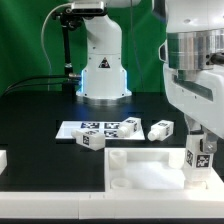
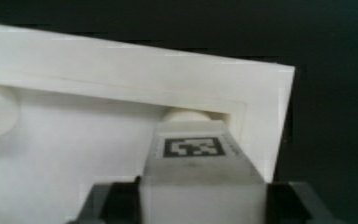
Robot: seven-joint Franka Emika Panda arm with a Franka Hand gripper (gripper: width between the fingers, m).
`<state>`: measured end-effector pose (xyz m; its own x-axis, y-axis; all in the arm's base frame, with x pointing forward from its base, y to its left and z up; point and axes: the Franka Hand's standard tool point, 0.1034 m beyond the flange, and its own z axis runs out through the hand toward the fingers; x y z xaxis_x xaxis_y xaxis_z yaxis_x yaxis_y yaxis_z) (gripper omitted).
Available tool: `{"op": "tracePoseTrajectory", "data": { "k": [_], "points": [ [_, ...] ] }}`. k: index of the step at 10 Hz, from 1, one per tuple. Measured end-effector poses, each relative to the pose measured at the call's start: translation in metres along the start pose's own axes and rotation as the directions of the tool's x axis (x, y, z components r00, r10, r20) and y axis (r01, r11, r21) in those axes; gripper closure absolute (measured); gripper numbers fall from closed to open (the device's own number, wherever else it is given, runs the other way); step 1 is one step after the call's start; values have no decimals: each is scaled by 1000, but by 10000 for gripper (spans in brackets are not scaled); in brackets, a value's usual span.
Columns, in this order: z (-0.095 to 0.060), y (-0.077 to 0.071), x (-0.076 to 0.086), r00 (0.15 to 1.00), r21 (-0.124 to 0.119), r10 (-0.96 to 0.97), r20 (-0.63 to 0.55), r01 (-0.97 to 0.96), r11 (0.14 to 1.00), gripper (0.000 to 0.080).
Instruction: Assemble one leg
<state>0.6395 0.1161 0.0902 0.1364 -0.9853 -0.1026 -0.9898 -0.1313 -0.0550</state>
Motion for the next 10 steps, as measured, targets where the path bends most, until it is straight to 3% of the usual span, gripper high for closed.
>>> {"op": "tracePoseTrajectory", "data": {
  "k": [1, 2, 3, 4, 7, 8, 9, 10],
  "points": [
    [1, 0, 0, 1000, -1, -24, 0, 24, 1000, 513],
    [1, 0, 0, 1000, -1, -30, -1, 30, 1000, 296],
    [2, -2, 2, 971, 15, -240, -15, 240, 971, 296],
    [2, -3, 3, 891, 11, -452, -31, 453, 892, 181],
    [4, -1, 3, 749, -7, -661, -35, 661, 750, 151],
    [5, 0, 3, 670, -25, -741, -42, 741, 671, 151],
    [6, 1, 2, 493, -81, -868, -52, 864, 496, 151],
    [7, -1, 3, 297, -107, -954, -44, 948, 300, 151]
  ]
}}
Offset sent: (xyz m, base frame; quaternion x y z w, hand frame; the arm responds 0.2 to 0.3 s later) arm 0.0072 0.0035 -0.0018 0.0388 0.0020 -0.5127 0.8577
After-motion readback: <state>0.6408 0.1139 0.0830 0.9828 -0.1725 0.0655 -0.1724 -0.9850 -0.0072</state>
